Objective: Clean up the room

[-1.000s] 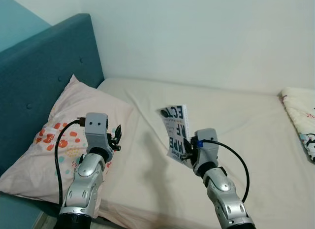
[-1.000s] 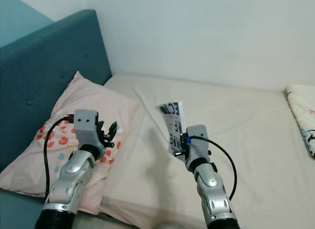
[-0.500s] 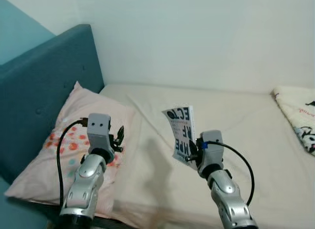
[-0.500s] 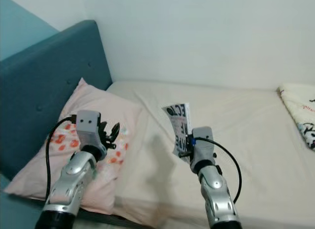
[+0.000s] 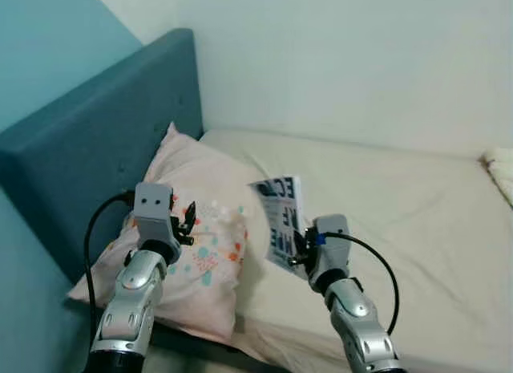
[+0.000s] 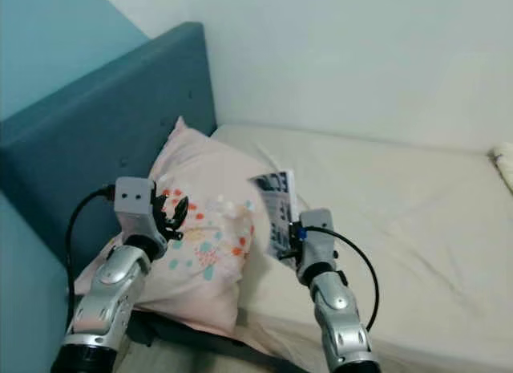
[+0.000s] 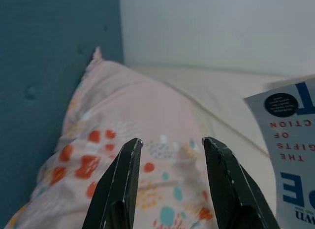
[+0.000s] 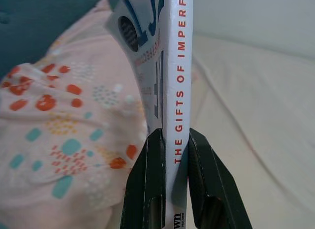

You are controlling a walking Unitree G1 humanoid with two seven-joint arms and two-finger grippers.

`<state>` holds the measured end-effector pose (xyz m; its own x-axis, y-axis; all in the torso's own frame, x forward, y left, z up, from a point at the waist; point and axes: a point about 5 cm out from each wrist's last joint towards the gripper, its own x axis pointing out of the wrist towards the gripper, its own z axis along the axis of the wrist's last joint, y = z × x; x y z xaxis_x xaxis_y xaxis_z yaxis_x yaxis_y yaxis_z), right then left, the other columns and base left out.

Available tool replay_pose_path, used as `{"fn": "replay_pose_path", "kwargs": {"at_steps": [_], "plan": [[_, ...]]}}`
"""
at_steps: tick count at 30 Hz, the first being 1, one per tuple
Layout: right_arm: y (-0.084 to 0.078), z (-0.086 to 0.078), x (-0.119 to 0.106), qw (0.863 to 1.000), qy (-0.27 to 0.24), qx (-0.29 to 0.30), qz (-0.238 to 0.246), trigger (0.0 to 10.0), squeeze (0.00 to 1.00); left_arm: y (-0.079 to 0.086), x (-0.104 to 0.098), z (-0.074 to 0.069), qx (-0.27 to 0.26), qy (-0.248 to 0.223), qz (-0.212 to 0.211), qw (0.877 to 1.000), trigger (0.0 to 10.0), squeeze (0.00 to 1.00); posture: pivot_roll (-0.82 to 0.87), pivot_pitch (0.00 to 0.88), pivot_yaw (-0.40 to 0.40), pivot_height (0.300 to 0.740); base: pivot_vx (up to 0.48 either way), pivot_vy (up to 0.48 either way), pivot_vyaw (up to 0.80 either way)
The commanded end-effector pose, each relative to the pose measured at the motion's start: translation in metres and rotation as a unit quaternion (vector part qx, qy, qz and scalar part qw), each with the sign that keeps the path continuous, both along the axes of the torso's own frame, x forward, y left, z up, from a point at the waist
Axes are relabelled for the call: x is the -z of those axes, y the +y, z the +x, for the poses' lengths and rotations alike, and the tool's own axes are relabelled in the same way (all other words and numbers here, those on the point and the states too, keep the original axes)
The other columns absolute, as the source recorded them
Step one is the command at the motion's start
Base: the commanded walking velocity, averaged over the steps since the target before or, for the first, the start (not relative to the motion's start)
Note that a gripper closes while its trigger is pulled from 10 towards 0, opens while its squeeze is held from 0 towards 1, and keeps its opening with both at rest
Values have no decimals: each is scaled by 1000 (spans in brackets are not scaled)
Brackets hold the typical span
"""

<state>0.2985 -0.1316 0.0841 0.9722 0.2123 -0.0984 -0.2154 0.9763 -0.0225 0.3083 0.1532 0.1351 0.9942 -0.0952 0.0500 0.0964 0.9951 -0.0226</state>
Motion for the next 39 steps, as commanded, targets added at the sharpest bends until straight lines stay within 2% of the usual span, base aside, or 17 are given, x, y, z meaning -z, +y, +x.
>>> {"fn": "replay_pose_path", "kwargs": {"at_steps": [1,8,12,21,39], "plan": [[-7,3,-9,1000,-22,10,0,10000,0,-5,-1,0,9,-1,-4,1000,10000,0,39,0,2,740,0,-480,0],[-9,3,-9,1000,-18,17,18,10000,0,-9,2,-1,17,16,-4,1000,10000,0,40,1,1,740,0,-43,0],[-11,6,-7,998,13,30,51,10000,0,-12,8,0,18,35,6,999,10000,0,38,2,2,740,0,0,0],[-18,7,-5,998,22,40,45,10000,0,-13,14,-1,23,42,30,998,10000,0,30,8,0,740,0,0,0],[-20,6,-8,994,21,62,92,10000,0,-13,14,-2,27,43,39,998,10000,0,34,17,5,667,0,0,0]]}}
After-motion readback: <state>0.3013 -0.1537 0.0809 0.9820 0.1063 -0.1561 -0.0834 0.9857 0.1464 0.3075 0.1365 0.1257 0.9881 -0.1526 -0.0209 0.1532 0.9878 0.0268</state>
